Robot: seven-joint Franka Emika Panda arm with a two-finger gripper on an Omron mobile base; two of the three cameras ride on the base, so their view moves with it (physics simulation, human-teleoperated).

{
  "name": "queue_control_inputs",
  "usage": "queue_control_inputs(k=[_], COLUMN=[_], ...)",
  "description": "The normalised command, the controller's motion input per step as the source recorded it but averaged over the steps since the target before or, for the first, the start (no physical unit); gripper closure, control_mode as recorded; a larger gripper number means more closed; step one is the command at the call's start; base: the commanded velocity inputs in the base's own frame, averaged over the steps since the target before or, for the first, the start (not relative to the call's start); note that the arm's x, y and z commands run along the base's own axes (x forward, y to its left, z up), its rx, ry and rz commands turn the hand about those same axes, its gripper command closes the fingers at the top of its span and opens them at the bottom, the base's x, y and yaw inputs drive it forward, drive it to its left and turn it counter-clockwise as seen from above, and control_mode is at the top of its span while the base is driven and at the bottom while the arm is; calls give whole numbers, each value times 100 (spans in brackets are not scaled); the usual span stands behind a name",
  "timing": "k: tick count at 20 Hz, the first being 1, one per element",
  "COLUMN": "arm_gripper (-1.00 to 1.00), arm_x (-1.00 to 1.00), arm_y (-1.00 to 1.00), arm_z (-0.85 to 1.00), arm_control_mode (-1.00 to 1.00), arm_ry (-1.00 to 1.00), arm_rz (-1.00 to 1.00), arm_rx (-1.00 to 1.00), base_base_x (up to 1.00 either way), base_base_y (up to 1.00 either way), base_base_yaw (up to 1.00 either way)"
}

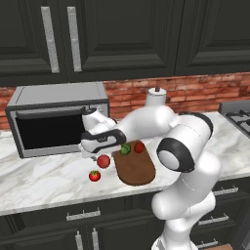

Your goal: Place the avocado, onion, tomato, and bell pepper on the cutting board.

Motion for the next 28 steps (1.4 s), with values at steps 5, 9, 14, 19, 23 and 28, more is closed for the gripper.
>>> queue_control_inputs(k=[5, 9, 14, 19, 23, 28], arm_gripper=[-100, -100, -100, -100, -100, -100], arm_x=[8, -2, 0, 0, 0, 0], arm_y=[2, 0, 0, -1, 0, 0], arm_z=[-14, -12, -15, -18, -14, -8], arm_control_mode=[-100, -100, -100, -100, -100, -100], arm_ry=[0, 0, 0, 0, 0, -2], arm_rz=[-2, -2, 0, 0, 0, 0], arm_rx=[0, 0, 0, 0, 0, 0], base_base_x=[0, 0, 0, 0, 0, 0], base_base_y=[0, 0, 0, 0, 0, 0], base_base_yaw=[0, 0, 0, 0, 0, 0])
